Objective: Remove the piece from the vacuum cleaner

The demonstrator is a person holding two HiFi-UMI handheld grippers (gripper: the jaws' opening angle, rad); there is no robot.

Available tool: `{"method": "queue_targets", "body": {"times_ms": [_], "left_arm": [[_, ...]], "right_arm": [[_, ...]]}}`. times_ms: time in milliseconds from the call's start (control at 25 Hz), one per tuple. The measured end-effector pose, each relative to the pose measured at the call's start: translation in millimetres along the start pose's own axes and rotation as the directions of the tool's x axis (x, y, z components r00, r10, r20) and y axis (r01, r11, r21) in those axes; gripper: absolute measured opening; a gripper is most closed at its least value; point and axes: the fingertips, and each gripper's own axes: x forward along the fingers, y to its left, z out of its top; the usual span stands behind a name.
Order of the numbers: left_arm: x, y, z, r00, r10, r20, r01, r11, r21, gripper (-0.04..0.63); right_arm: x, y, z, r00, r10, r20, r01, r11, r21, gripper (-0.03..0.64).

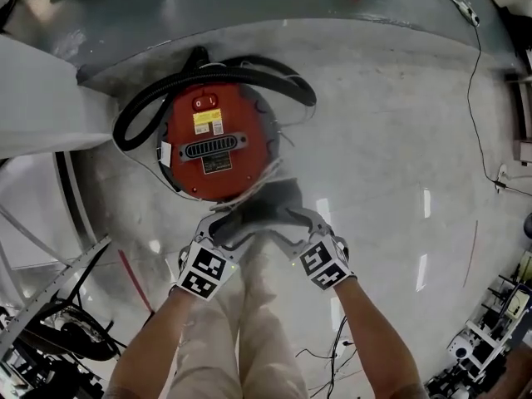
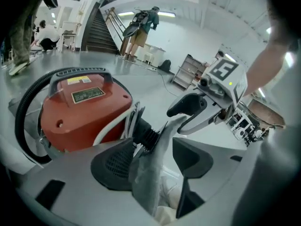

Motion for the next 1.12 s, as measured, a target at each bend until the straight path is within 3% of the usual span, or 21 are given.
{"method": "queue_targets", "body": {"times_ms": [240,560,800,1120], "left_arm": [[27,3,-18,0.997,-0.024,-0.068,0.024,1.000,0.010,0.237],[34,4,-22,0.992,-0.009,-0.127,0.018,0.998,0.064,0.164],[36,3,-21,0.991,-0.018,-0.136,0.026,0.998,0.057,0.109],[36,2,-21,0.988,-0.017,-0.155,0.029,0.997,0.076,0.087]], "right_arm": [[21,-2,-10,0.995,0.033,-0.094,-0.049,0.985,-0.167,0.195],[29,-1,-19,0.984,0.082,-0.161,-0.118,0.965,-0.233,0.120],[35,0,-17,0.980,0.098,-0.175,-0.140,0.958,-0.251,0.098],[36,0,-18,0.974,0.114,-0.196,-0.166,0.947,-0.276,0.086]]}}
